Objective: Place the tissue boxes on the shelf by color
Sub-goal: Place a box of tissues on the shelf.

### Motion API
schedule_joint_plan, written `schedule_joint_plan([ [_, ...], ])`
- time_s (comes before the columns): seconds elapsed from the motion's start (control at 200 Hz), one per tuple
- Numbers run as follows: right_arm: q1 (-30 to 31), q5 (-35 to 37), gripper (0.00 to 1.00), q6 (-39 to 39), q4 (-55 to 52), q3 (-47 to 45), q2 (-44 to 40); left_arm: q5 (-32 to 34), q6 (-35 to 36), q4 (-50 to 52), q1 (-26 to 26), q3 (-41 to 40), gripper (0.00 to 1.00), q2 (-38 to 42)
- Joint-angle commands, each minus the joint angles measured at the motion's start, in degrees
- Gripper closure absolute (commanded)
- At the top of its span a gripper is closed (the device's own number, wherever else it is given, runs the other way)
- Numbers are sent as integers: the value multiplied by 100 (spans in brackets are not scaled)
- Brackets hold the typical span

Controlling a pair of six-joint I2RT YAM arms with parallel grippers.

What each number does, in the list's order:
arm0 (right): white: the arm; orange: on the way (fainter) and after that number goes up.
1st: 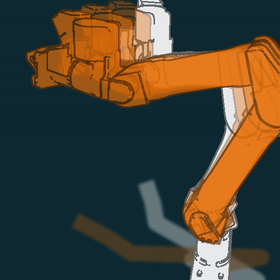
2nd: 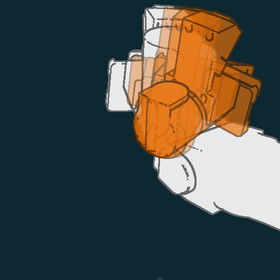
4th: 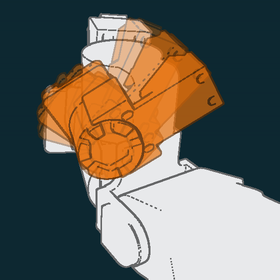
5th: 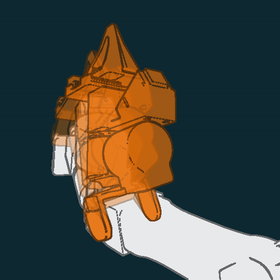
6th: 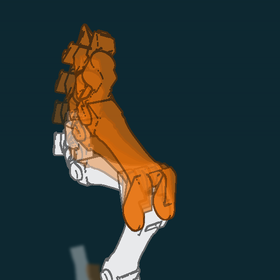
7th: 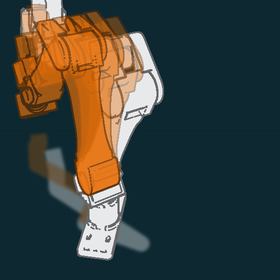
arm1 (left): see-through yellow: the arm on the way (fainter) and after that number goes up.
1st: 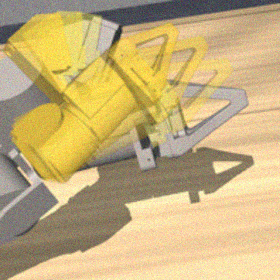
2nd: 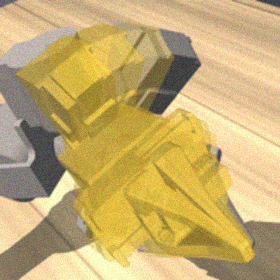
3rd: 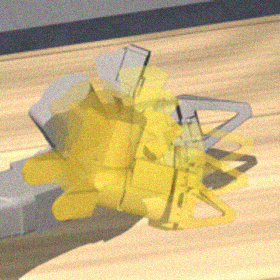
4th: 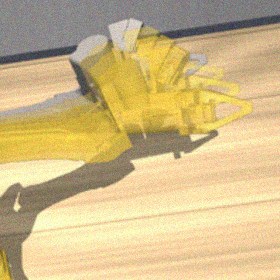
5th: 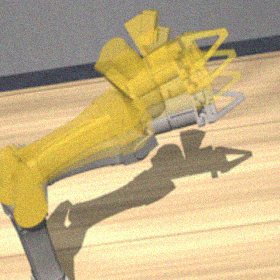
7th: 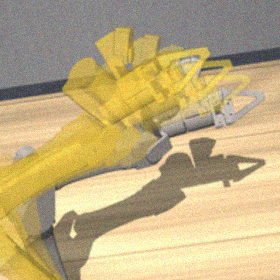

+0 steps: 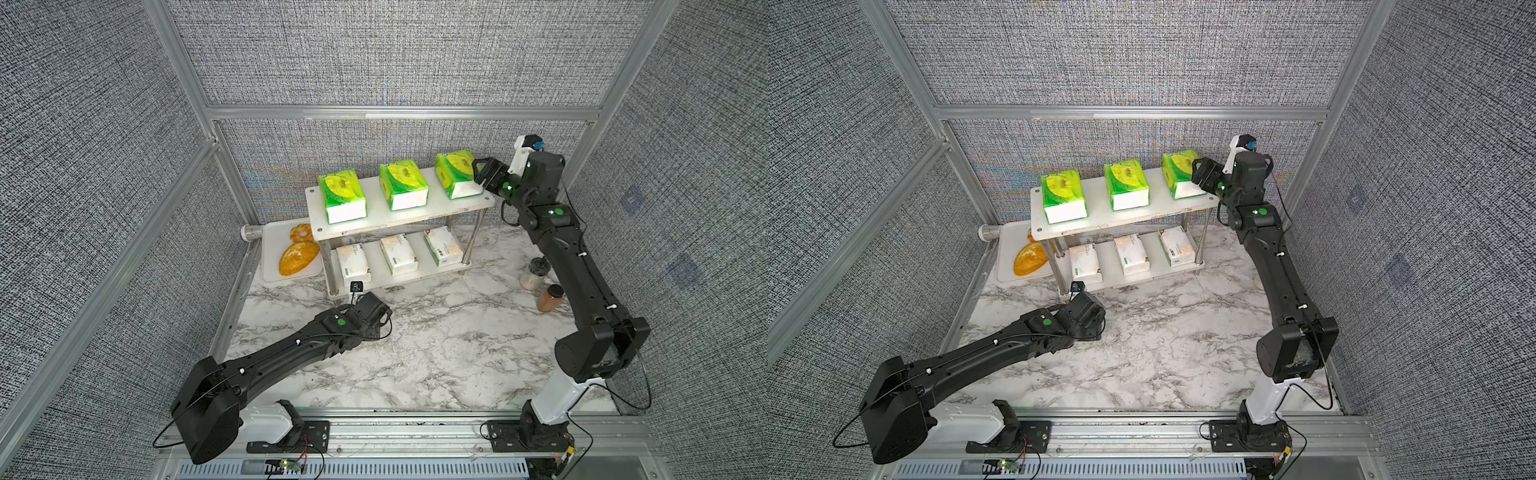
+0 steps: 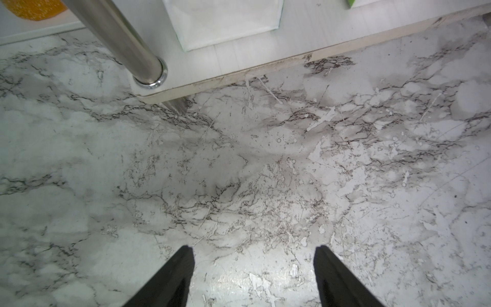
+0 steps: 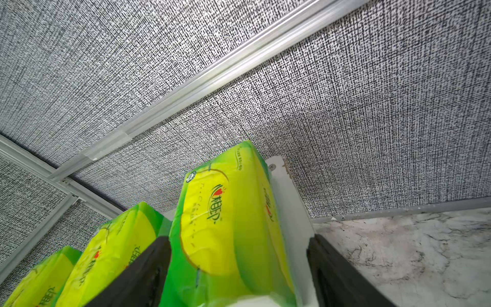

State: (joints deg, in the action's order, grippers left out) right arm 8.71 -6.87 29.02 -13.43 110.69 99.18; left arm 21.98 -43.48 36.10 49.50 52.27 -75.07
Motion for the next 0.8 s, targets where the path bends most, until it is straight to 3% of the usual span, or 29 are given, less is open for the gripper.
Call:
schedule_joint_plan([
  [0.0, -33, -42, 10, -216, 57, -226, -275, 144, 71, 125, -40, 60, 23, 52],
  [0.075, -39, -121, 1, -417, 178, -669, -589, 180, 153, 126, -78, 86, 23, 62],
  [0.32, 50, -52, 1, -1002, 235, -2383, -1931, 252, 407, 98, -294, 142, 23, 103],
  [0.571, 647, 418, 1, -1366, 108, -4382, -3250, 344, 845, -55, -501, -15, 21, 313],
  [0.676, 1014, 637, 1, -1498, 397, -5337, -3418, 504, 997, -80, -520, -80, 16, 364],
  [0.756, 1132, 747, 1, -1512, 689, -5938, -3335, 653, 1088, -177, -567, -198, 2, 477],
  [0.796, 1158, 784, 1, -1487, 903, -6204, -3287, 705, 1134, -220, -610, -246, 1, 539],
])
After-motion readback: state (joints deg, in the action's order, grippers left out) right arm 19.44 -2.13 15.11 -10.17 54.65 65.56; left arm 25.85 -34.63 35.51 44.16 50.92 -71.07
